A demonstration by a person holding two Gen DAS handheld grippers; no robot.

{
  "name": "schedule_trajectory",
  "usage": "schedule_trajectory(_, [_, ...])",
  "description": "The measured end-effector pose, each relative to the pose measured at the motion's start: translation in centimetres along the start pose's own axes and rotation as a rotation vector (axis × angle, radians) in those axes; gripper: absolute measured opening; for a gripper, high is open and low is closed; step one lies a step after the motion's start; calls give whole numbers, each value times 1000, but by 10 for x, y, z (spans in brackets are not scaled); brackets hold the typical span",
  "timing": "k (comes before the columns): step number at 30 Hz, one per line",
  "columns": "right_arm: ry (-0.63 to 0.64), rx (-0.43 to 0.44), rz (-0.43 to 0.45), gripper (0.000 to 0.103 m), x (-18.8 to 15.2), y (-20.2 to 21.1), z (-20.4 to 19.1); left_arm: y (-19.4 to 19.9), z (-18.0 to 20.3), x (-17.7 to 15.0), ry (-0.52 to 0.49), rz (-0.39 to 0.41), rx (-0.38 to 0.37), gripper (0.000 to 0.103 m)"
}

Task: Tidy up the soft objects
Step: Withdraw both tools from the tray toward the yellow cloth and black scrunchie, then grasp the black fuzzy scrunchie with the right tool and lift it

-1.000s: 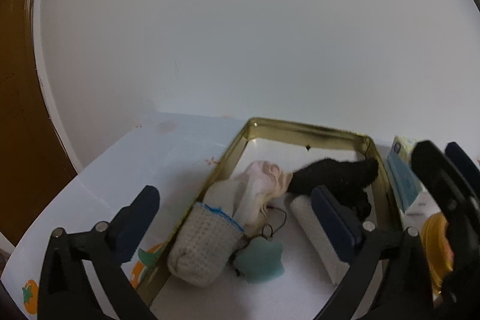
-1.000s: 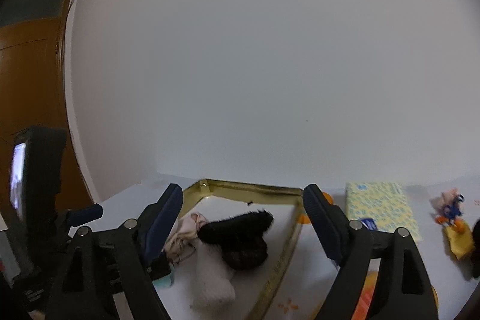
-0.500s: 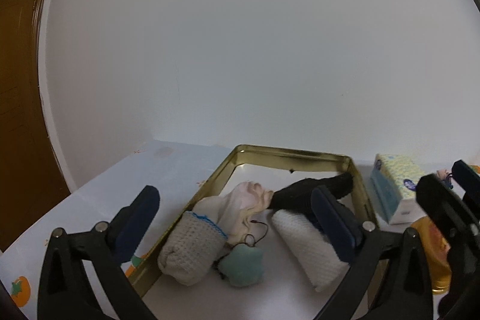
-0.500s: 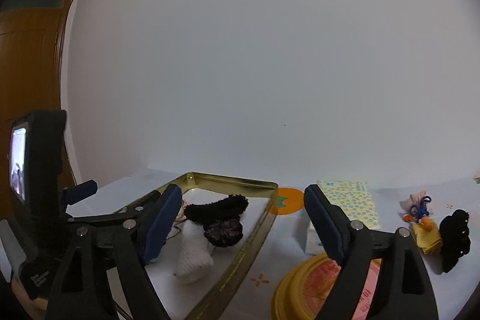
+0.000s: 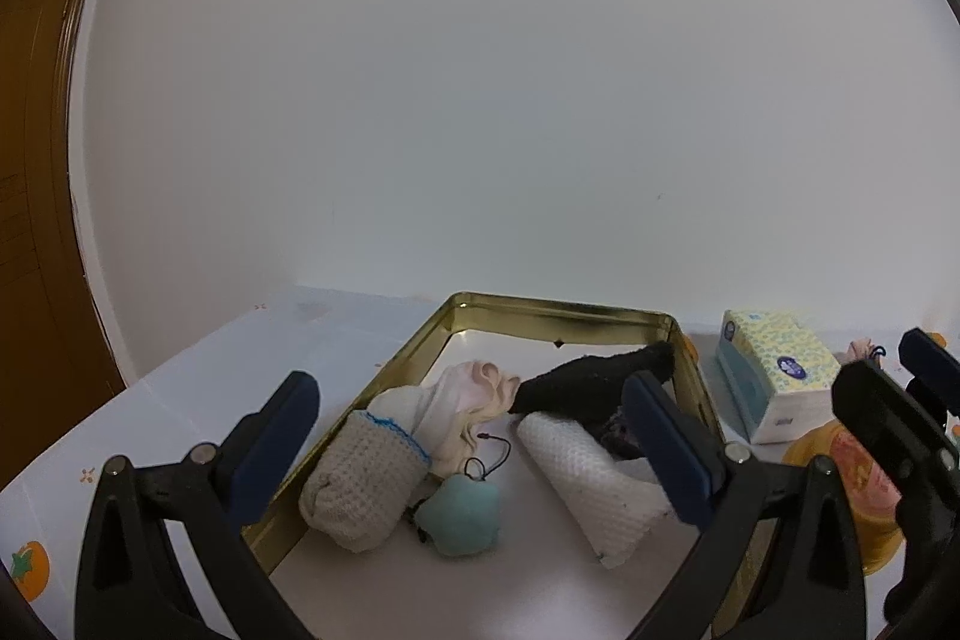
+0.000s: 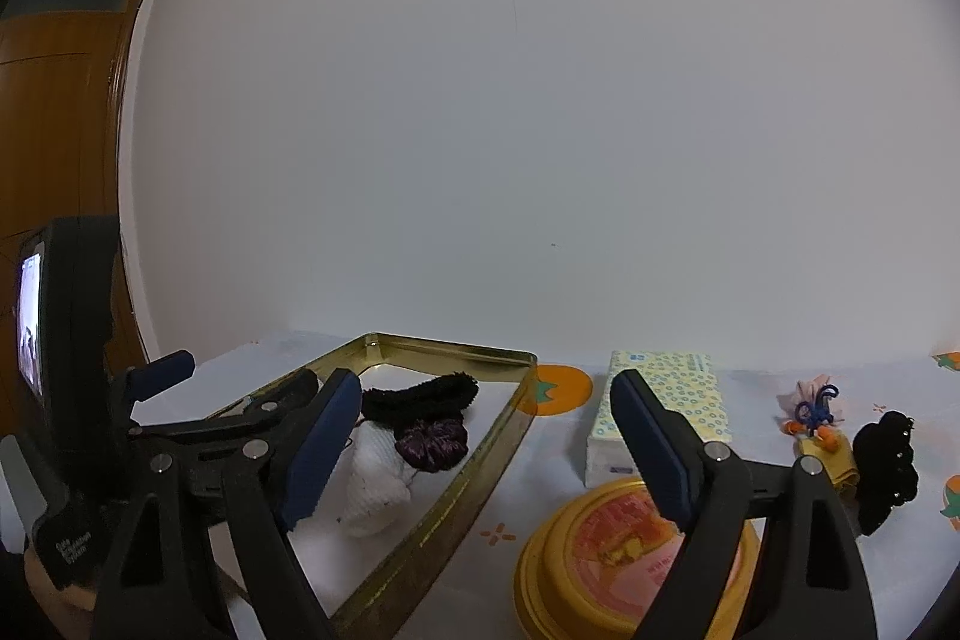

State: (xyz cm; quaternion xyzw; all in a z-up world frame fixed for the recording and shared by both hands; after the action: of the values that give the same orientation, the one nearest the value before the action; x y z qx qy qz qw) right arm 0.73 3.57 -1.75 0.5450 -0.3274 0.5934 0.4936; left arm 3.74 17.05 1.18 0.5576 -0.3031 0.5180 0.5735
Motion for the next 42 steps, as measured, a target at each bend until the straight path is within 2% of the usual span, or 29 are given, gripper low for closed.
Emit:
schedule_trajectory(10, [17,-23,1,87,-1,26,9,10,7,-7,-14,15,-29,102])
schedule_trajectory(19, [37,-51,-5,87,-9,41,26,22,18,-16,-14,-5,-49,102])
schedule_trajectory(42, [53,-166,-24,87,-24,89,105,41,85,-38,-42,-42,-117,102])
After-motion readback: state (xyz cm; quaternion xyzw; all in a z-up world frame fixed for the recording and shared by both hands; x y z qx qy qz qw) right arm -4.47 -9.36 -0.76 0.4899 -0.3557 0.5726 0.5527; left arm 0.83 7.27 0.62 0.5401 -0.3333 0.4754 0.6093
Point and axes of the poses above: each gripper's, at about its wrist camera, not at the fingertips, and y roughly against the way its jaws point, z to its right, x to its top, the point moved 1 cm from there along -y, roughly the way its jaws point, and after that the axes turned 12 degrees about y, right-handed, at the moved point
